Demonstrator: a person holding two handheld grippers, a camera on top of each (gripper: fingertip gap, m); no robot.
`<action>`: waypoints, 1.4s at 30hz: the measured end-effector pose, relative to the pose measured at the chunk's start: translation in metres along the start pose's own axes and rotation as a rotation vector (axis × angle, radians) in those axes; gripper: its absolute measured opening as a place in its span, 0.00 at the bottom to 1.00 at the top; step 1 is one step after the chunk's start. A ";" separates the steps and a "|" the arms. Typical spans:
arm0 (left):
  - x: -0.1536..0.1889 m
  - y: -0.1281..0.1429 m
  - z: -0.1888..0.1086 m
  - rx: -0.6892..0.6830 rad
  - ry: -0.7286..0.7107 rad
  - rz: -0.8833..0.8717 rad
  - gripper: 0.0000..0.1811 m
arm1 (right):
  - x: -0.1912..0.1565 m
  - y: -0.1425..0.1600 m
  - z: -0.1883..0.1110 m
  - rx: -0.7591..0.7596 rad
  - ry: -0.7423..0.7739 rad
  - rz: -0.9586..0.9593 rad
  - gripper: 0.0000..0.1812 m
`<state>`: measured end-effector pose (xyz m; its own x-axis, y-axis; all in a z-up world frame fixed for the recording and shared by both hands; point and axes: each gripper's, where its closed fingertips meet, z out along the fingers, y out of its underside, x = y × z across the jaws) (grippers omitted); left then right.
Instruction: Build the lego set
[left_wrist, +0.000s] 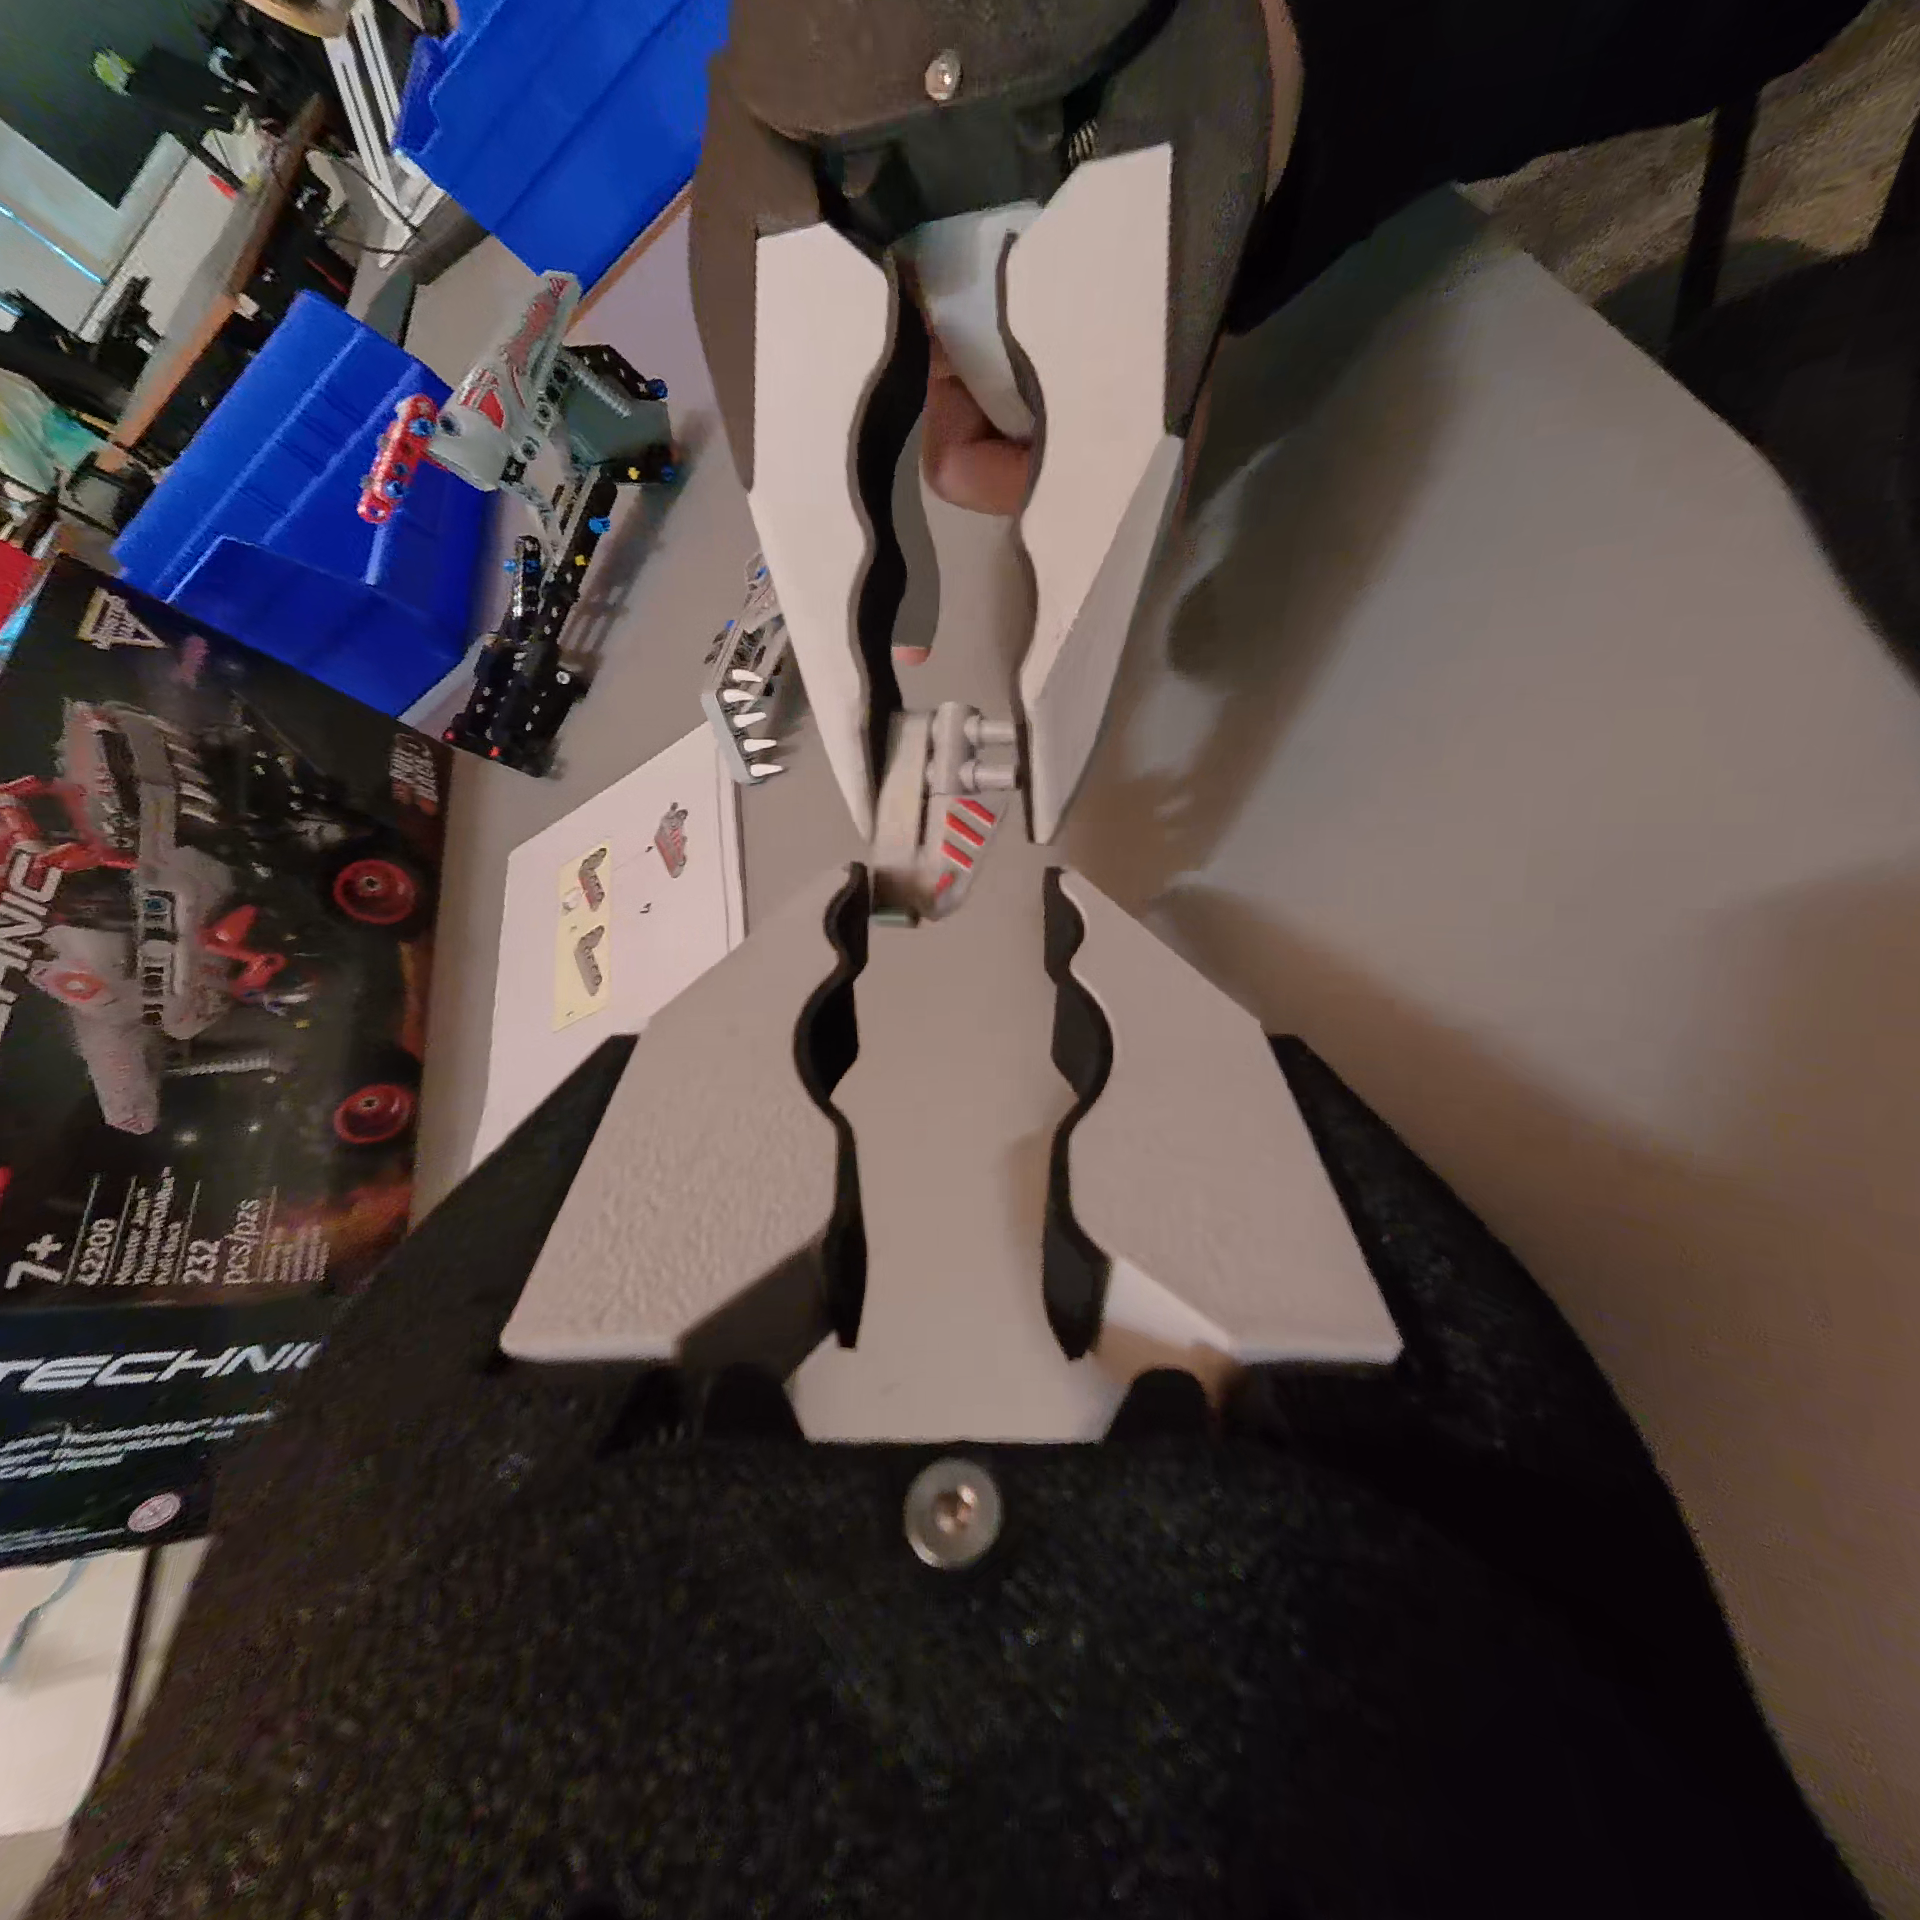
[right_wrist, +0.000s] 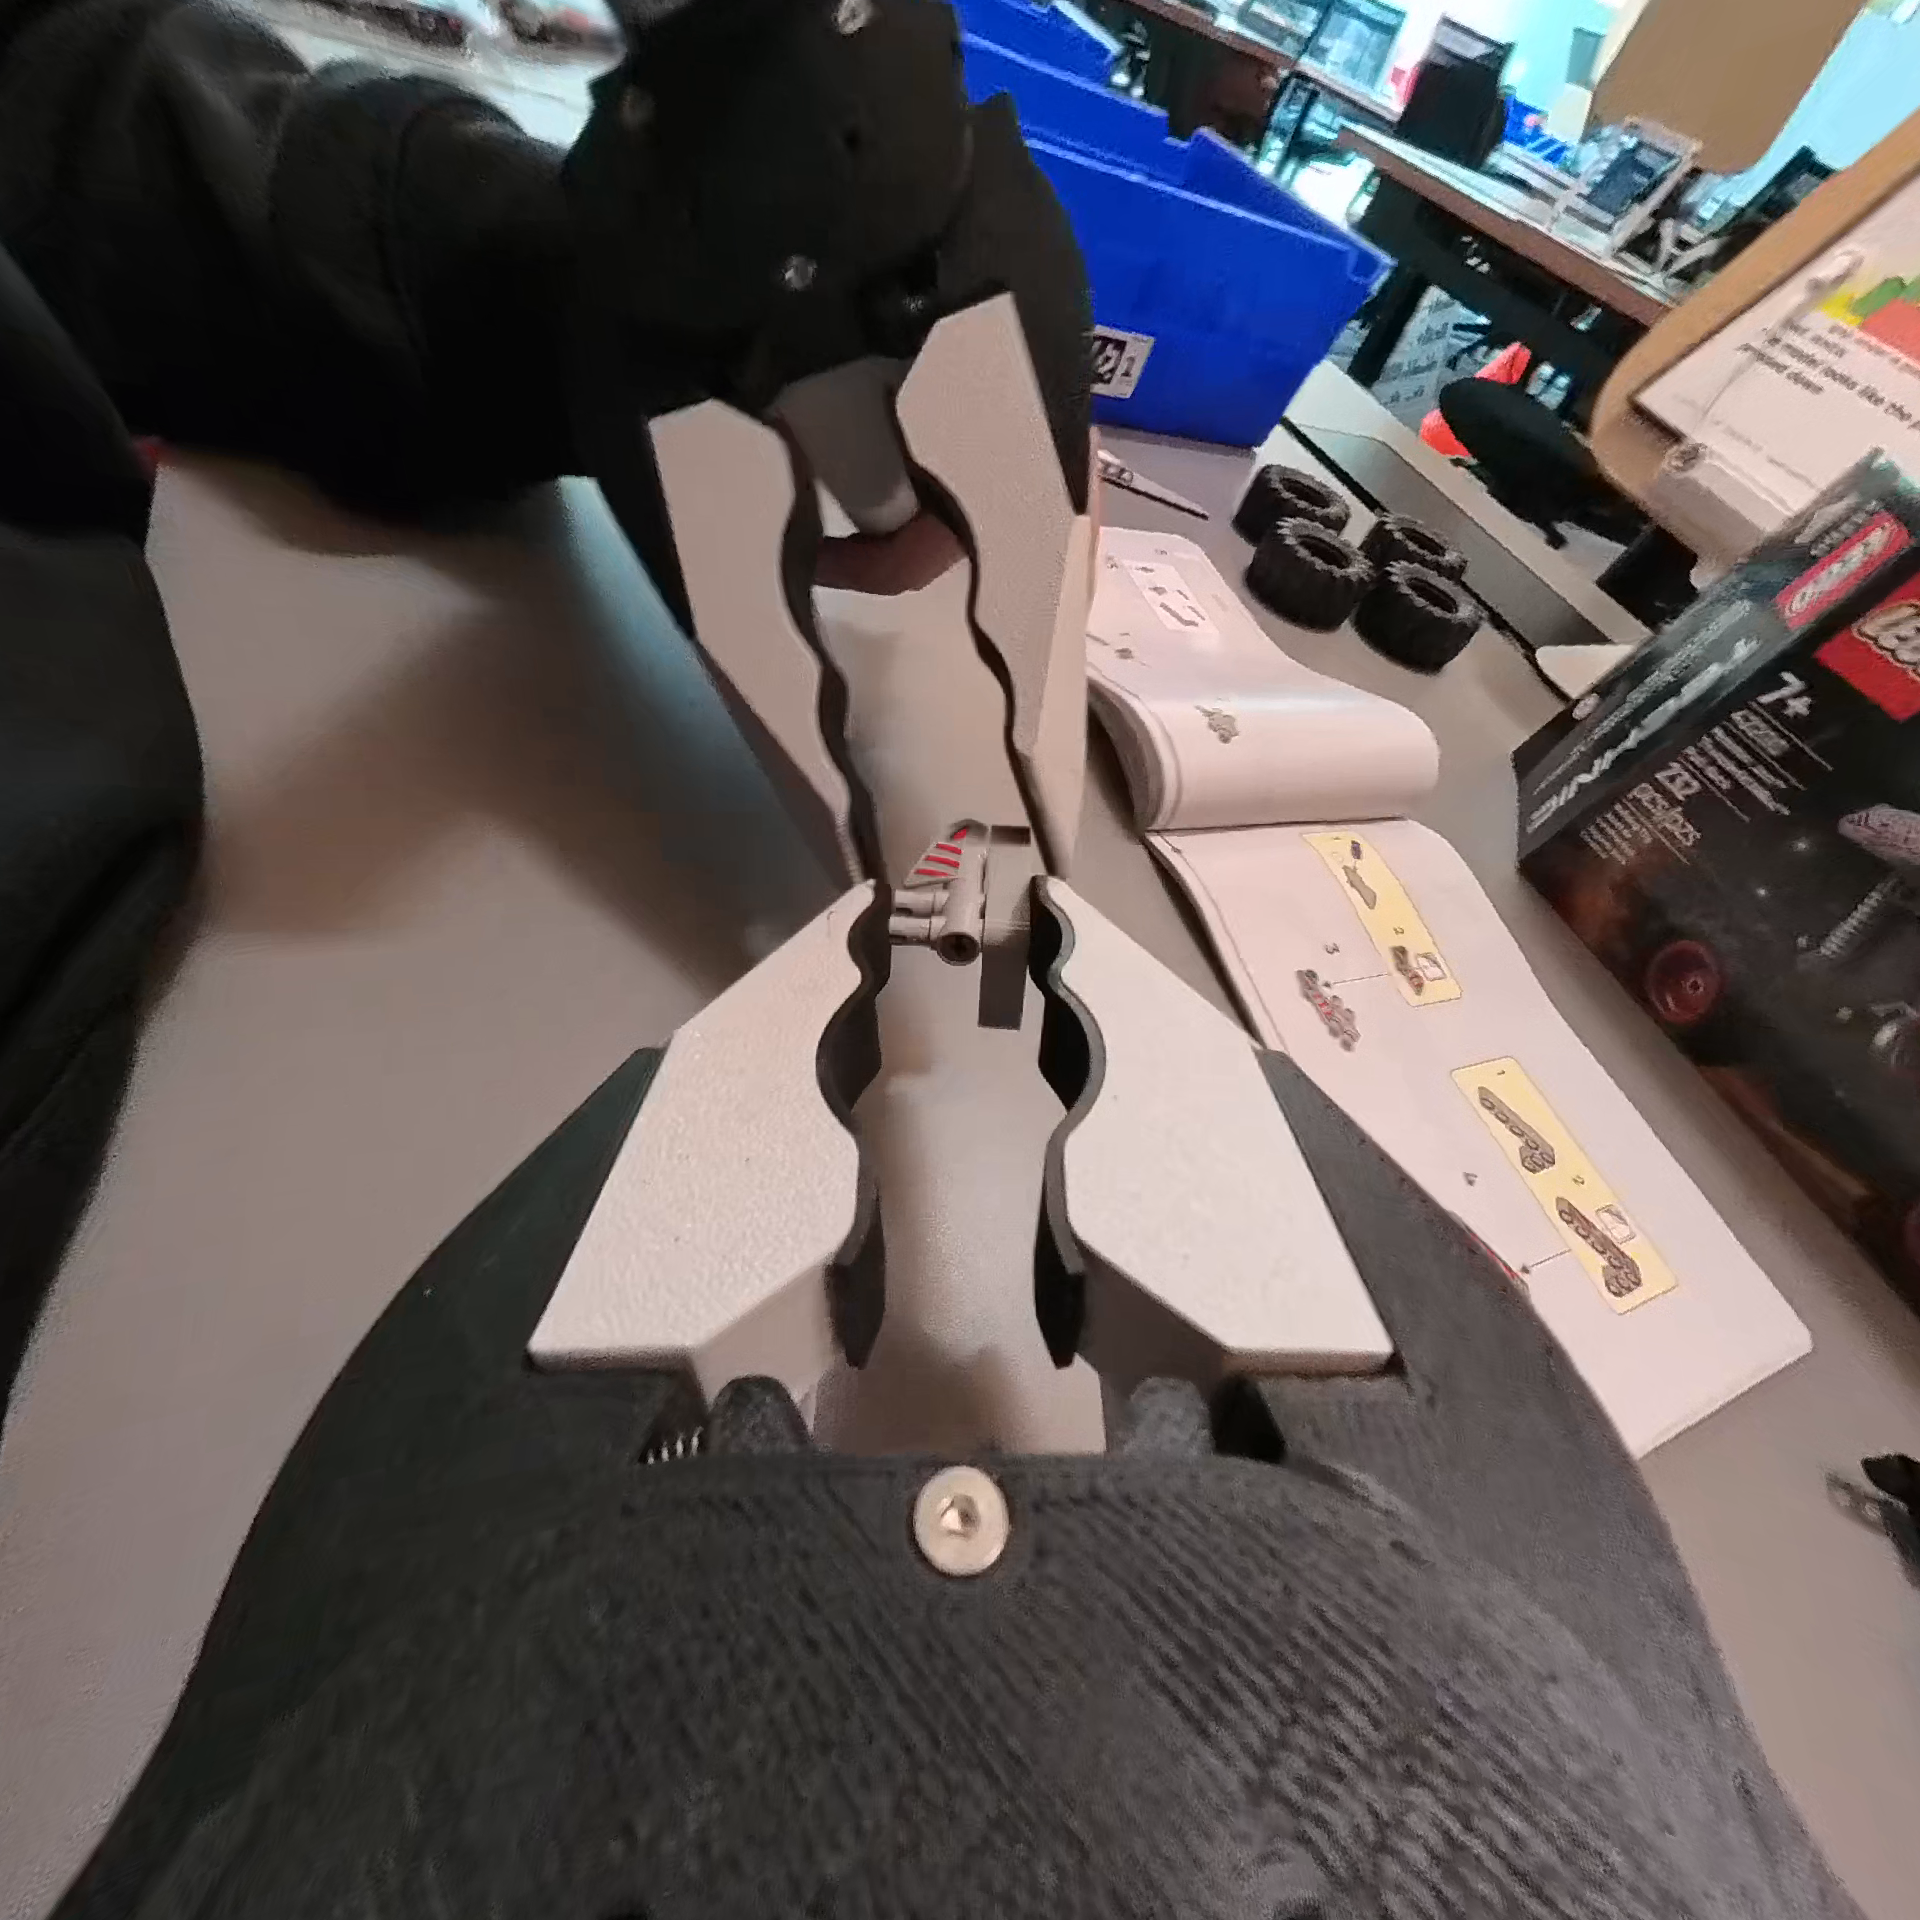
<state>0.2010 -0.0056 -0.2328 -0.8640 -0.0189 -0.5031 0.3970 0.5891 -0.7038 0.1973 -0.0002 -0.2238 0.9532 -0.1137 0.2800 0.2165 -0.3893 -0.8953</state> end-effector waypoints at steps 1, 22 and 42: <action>0.000 0.000 0.000 0.003 -0.001 -0.006 0.17 | -0.004 0.001 0.001 -0.009 -0.016 -0.025 0.14; -0.004 0.005 0.004 -0.054 -0.035 0.033 0.09 | 0.001 0.009 -0.002 -0.035 0.004 -0.064 0.14; 0.003 0.015 0.009 -0.104 0.004 0.042 0.08 | -0.008 0.020 0.004 -0.107 -0.024 -0.147 0.20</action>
<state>0.2072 -0.0046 -0.2495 -0.8484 0.0111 -0.5292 0.3991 0.6701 -0.6258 0.1949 -0.0034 -0.2453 0.9178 -0.0274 0.3960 0.3317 -0.4952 -0.8030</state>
